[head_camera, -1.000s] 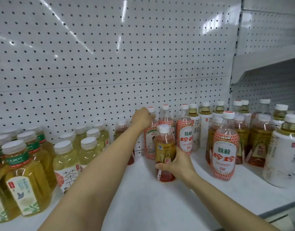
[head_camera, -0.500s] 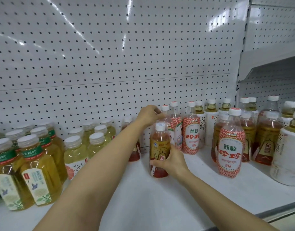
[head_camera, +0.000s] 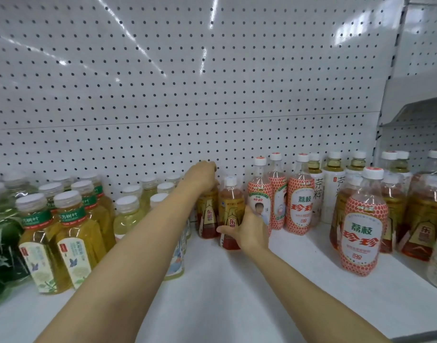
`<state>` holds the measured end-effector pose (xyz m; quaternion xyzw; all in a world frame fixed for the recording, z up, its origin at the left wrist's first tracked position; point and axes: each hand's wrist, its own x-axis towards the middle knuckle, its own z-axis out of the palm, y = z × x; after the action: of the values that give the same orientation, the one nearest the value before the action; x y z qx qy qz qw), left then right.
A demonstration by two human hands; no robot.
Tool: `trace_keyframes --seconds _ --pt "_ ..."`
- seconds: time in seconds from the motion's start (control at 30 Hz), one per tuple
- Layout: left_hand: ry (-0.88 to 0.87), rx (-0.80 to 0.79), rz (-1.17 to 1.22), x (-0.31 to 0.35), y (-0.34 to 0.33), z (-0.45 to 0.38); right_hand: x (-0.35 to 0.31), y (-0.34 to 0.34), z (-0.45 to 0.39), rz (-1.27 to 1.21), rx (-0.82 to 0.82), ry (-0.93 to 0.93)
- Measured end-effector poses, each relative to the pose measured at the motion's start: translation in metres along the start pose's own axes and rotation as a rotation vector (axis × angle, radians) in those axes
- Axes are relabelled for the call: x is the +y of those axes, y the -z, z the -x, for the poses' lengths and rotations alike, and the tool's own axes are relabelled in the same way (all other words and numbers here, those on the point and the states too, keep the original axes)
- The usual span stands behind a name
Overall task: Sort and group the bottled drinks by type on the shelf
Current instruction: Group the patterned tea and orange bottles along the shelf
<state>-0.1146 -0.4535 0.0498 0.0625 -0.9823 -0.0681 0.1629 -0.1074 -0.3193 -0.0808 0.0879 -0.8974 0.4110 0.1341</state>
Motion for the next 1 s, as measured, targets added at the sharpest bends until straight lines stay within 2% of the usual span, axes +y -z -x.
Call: trace_keyframes --seconds 0.23,0.43,0.57,0.77,1.0 --pt "0.033 0.06 0.094 -0.01 0.005 0.004 -0.004 -0.008 -0.003 -0.023 0.041 0.023" --pt "-0.012 0.049 0.159 -0.013 0.004 0.008 -0.002 -0.013 -0.004 -0.036 0.062 0.024" --pt "-0.024 -0.041 0.034 -0.012 0.003 0.012 0.008 -0.014 -0.003 -0.004 0.058 0.05" --pt "0.001 0.015 -0.03 -0.01 -0.007 0.016 0.003 -0.015 -0.006 0.107 0.08 0.047" --pt "-0.057 0.057 -0.078 -0.011 -0.022 0.028 -0.001 -0.019 -0.005 0.083 0.105 0.032"
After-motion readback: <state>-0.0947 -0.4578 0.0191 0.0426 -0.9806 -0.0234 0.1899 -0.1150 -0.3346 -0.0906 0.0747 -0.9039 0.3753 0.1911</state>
